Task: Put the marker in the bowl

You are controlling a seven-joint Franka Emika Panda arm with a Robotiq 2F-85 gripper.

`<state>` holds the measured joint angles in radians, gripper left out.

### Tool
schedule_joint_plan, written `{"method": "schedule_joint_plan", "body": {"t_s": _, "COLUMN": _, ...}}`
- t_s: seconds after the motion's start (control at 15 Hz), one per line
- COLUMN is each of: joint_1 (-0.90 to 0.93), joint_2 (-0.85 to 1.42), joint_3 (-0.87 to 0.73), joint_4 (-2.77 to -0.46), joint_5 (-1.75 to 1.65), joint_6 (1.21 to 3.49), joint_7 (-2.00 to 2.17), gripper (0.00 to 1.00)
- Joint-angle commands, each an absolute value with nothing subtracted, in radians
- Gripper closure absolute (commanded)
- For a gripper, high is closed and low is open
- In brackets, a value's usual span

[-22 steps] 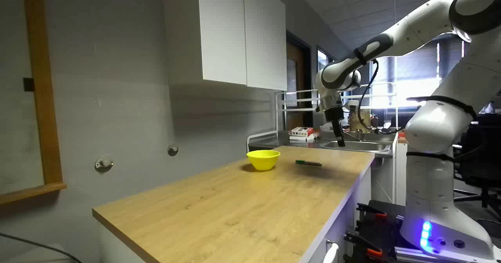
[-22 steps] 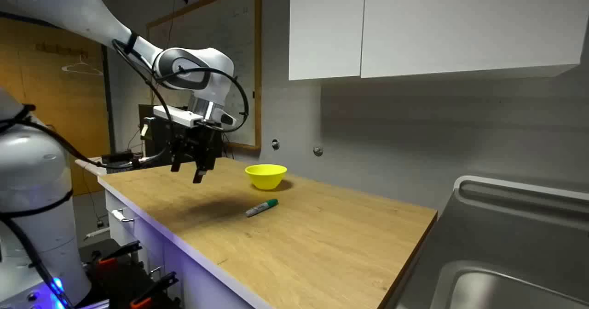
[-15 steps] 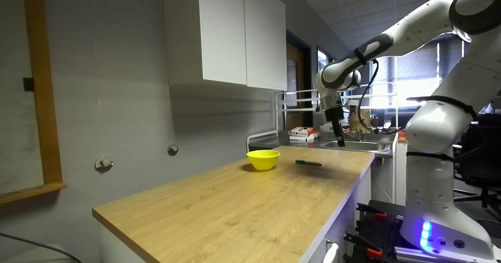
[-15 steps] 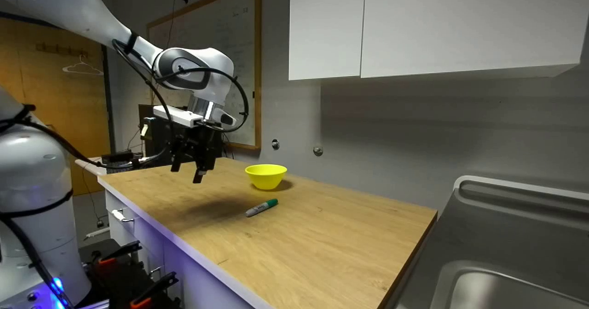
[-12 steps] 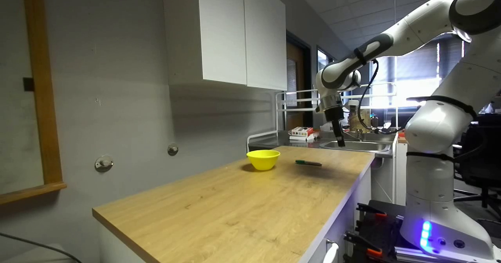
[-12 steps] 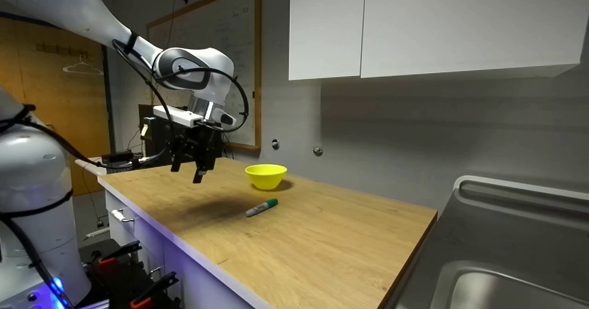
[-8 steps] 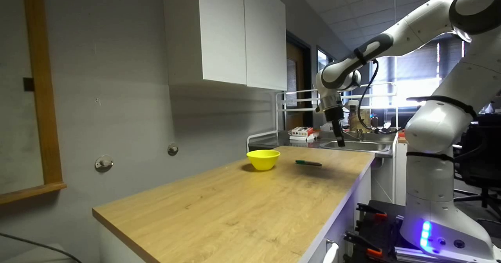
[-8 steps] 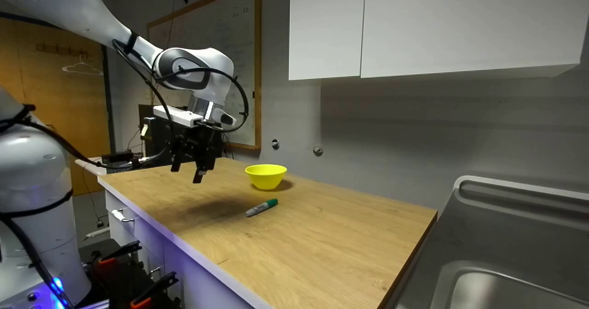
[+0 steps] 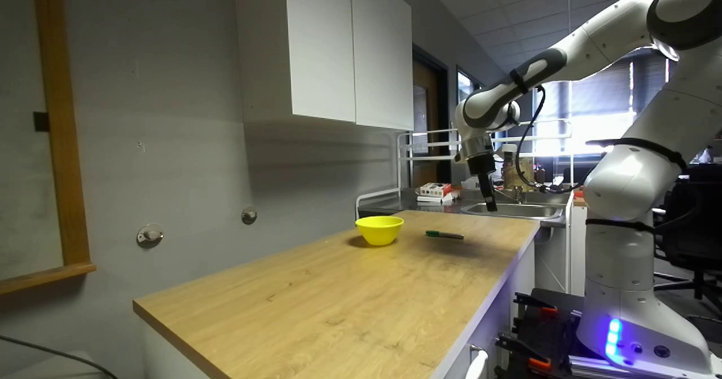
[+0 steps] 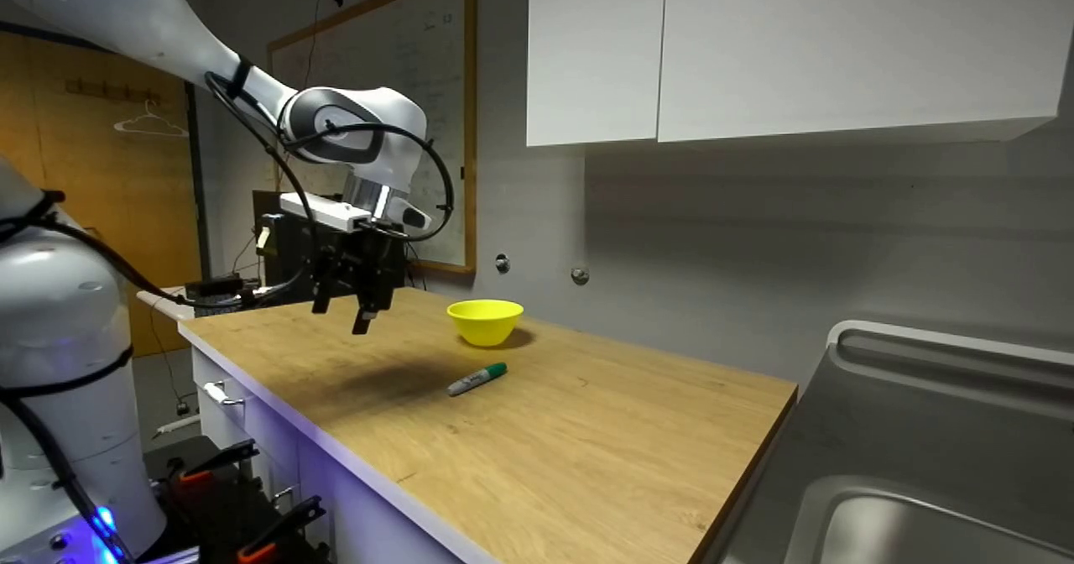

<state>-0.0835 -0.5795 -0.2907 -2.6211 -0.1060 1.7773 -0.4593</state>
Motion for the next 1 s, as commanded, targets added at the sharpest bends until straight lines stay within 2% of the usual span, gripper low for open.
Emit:
{"method": "schedule_joint_plan", "body": {"t_s": 0.0, "joint_1": -0.085, "joint_2": -0.535, "joint_3": -0.275, "joint_4": -2.592, "joint_5": -0.094, "joint_6": 1.804, "joint_7": -0.452, "gripper": 0.00}}
{"method": "schedule_joint_plan", "body": {"t_s": 0.6, "joint_1": -0.058, "joint_2": -0.276, "joint_3": -0.233, "joint_4": -2.422, "joint_5": -0.099, "joint_6": 2.030, "joint_7": -0.451, "gripper": 0.00}}
{"method": "schedule_joint_plan", "body": {"t_s": 0.93, "joint_1": -0.092, "joint_2": -0.109, "joint_3": -0.244, "joint_4": -2.291, "joint_5": -0.084, "joint_6": 2.078, "joint_7": -0.468, "gripper": 0.00}}
